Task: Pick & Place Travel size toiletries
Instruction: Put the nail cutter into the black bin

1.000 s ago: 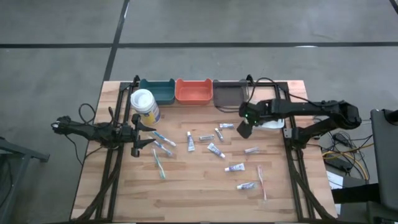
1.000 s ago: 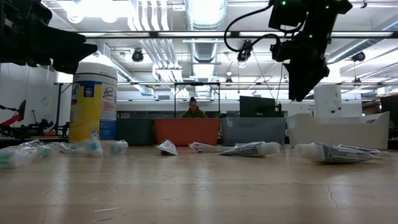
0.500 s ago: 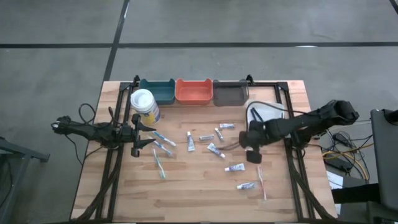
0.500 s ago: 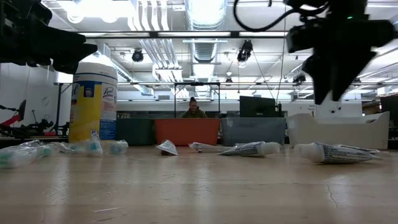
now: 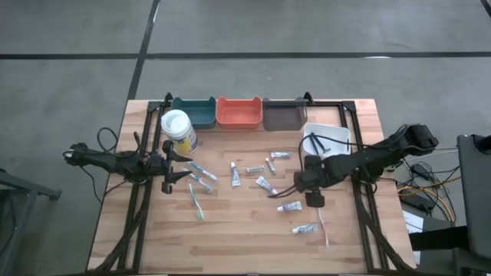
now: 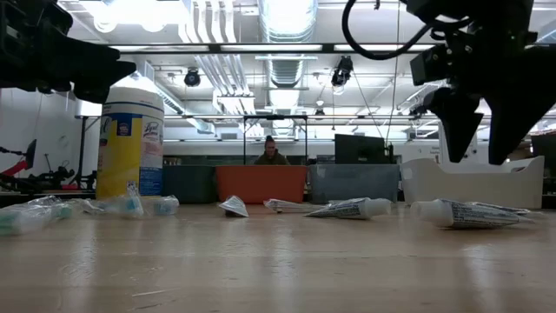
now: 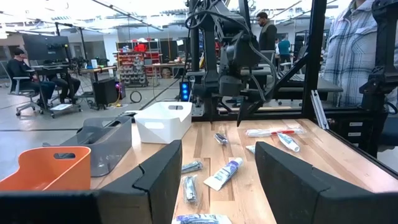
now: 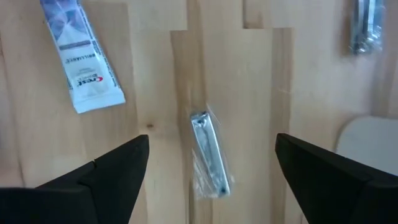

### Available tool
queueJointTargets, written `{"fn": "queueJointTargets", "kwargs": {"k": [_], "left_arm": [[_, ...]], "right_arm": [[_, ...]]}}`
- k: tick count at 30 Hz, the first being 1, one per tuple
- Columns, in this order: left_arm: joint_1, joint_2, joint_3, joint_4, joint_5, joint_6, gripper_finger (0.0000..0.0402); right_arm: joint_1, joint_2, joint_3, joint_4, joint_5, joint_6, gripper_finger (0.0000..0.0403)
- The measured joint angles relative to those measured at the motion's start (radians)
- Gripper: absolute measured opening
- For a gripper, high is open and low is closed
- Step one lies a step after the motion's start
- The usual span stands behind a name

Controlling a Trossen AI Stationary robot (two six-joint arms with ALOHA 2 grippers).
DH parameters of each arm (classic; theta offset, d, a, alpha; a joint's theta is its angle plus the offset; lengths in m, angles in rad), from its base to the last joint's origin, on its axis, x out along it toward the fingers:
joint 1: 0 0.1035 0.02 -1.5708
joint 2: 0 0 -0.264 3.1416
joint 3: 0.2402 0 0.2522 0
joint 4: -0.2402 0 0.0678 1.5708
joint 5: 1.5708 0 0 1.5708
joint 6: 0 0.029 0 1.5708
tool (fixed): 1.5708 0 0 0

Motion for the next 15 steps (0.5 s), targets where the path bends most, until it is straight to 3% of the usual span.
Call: {"fn": "queueJointTargets", "kwargs": {"k": [15], "left_arm": [[0.0, 0.0, 0.0, 0.0, 0.0, 0.0, 0.0209]], "right_arm": [[-0.001, 0.0, -0.15, 0.167, 0.0, -0.037, 0.0298]]}}
